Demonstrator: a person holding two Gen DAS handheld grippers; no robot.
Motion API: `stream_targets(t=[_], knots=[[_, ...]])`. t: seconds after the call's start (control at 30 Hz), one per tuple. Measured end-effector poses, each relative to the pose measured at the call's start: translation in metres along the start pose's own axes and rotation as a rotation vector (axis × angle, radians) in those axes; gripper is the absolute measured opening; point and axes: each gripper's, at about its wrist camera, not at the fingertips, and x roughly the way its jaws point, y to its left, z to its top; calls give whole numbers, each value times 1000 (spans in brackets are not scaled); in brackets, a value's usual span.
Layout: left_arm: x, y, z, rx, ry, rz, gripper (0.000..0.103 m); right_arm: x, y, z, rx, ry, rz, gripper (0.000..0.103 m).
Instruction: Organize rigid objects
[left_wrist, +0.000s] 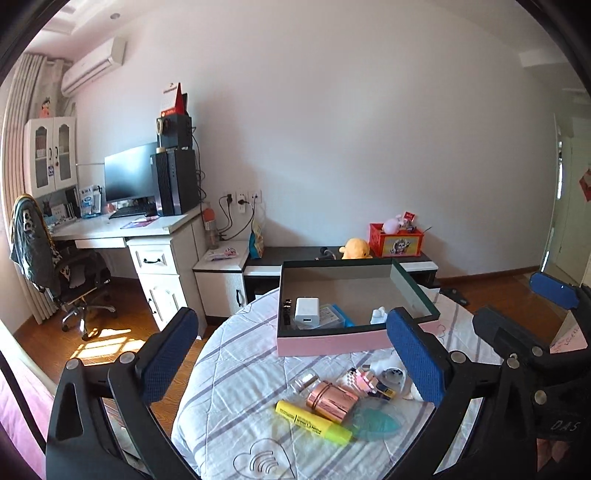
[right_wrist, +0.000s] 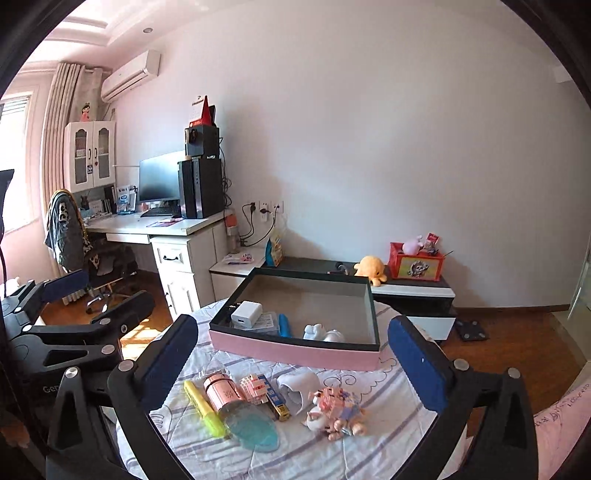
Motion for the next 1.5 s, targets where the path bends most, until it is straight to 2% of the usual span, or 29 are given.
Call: stream_targets(t=[0.2, 0.33, 0.73, 1.03, 1.5], knots=[[-72, -7, -17, 1, -75, 43, 103, -70, 9, -13, -27, -79, -63, 103], [-109, -5, -22, -17, -117, 54, 103, -103, 11, -17, -14, -113, -65, 103], [-180, -13, -26, -14, -204, 64, 103, -169, 18, -22, -3, -187, -66, 103], [-203, -19, -26, -4, -247, 53, 103, -193, 18, -23, -7, -224, -85, 103], [-205, -21, -28, -8, -250, 46, 103, -193, 17, -28, -4, -223, -91, 103]])
